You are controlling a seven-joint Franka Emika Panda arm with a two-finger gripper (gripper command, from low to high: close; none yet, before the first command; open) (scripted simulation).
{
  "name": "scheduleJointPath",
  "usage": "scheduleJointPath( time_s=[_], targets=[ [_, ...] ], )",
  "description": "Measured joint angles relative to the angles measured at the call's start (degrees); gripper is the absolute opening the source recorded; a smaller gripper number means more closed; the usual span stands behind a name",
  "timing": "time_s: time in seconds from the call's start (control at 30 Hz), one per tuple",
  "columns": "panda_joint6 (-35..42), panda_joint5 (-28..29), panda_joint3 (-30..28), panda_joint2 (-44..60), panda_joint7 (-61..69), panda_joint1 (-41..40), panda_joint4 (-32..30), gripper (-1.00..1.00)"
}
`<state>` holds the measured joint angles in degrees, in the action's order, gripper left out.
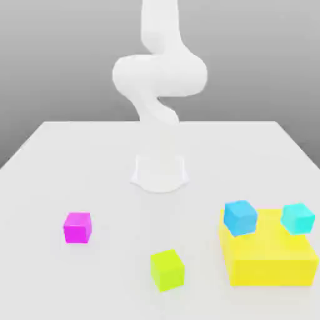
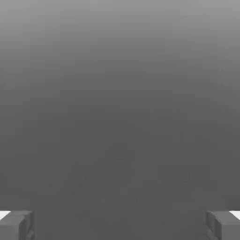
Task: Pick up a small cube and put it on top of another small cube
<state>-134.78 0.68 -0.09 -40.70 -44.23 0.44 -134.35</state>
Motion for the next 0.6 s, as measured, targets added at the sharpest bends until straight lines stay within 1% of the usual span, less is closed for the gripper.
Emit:
scheduleJointPath(
  time_s=[0.33, 0.6],
  targets=[
    [-12.35, 1.8, -1.17, 21.24, 7.37, 1.82, -10.54, 0.0],
    [-22.06, 0.72, -2.11, 37.85, 14.94, 3.4, -18.82, 0.0]
  ],
)
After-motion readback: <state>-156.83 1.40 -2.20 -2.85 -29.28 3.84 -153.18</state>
